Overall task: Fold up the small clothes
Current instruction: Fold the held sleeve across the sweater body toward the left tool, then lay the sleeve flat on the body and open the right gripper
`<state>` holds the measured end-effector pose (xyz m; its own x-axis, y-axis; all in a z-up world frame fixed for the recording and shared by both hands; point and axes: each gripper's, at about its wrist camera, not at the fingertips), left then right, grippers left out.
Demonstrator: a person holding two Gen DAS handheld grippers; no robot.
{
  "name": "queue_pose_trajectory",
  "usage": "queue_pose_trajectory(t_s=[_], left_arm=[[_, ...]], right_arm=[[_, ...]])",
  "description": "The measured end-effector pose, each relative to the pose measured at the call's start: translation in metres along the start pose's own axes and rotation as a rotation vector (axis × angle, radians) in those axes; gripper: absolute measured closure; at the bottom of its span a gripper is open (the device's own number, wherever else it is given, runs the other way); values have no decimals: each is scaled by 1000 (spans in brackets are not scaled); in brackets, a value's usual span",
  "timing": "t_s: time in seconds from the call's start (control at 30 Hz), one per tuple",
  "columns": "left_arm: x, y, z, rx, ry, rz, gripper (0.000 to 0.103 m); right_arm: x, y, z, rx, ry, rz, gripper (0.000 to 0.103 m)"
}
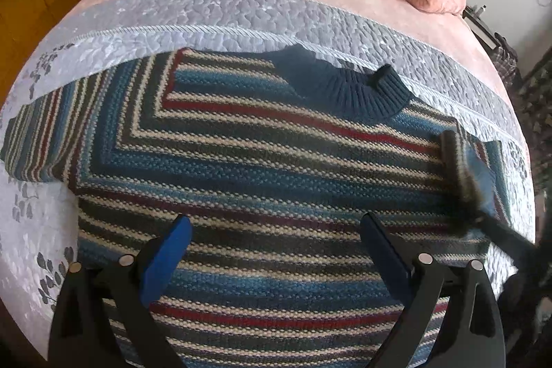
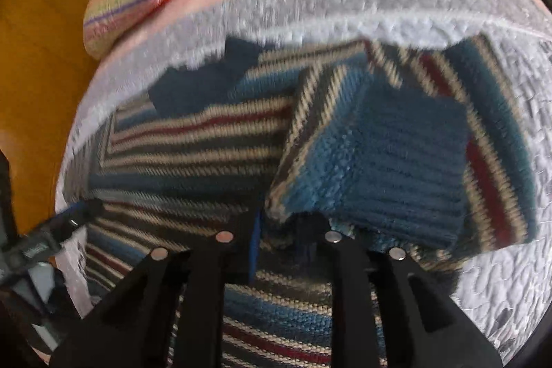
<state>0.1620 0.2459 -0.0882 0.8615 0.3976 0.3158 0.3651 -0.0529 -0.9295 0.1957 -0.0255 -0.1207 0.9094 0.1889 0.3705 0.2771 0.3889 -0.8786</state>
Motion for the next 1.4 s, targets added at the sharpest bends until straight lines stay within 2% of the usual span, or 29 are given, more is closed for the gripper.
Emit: queue_pose_trajectory(t_s=[0.13,0.27,0.43,0.53,0.67,0.73,0.83,0.9,0.93,0.97,1.0,1.17,1.3,1.4], left_arm=[[-4,3,-14,-29,10,26,5],[-12,6,-38,-80,28,56,5],[-33,24,-95,-162,85,140,5],[-40,38,-122,-179,97,177,6],[-46,55,-150,-197,109,217,8],[-48,64,-160,-209,113,246,12],[-47,77,-170,-204,102,285,24],[-46,81,-173,-200,104,294,45],[-46,80,-175,-197,112,290,62],[-46,78,-176,-208,116,288,74],[-46,74,-177,-227,119,282,79],[-37,40,-164,-302,105,173,84],[-18,19,-129,-300,67,101,85],[-4,13,-102,-293,42,79,85]], right_arm=[[-16,4,-5,52,-27,52,72],[-45,-36,-10,98,-57,-14,61],[-81,-77,-35,45,7,-70,56],[-96,-90,-51,-39,23,-74,56],[-107,-95,-70,-43,73,-85,57],[-113,-95,-79,-49,96,-87,56],[-117,-95,-89,-48,128,-91,56],[-121,-96,-93,-52,141,-95,56],[-122,-97,-94,-55,147,-97,56],[-122,-97,-95,-57,153,-99,56],[-121,-97,-94,-58,158,-101,56],[-115,-105,-94,-64,184,-122,57],[-103,-112,-97,-77,205,-133,57],[-84,-109,-95,-115,218,-101,57]])
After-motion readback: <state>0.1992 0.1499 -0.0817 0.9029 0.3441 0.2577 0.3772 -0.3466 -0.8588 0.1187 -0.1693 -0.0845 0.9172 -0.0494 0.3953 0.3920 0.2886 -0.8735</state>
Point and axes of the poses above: each gripper's, at about its wrist camera, not at the fingertips, and y roughly the way its jaws point, z to its left, x to its top, and after that the axes turned 12 degrees about -y, right-handed
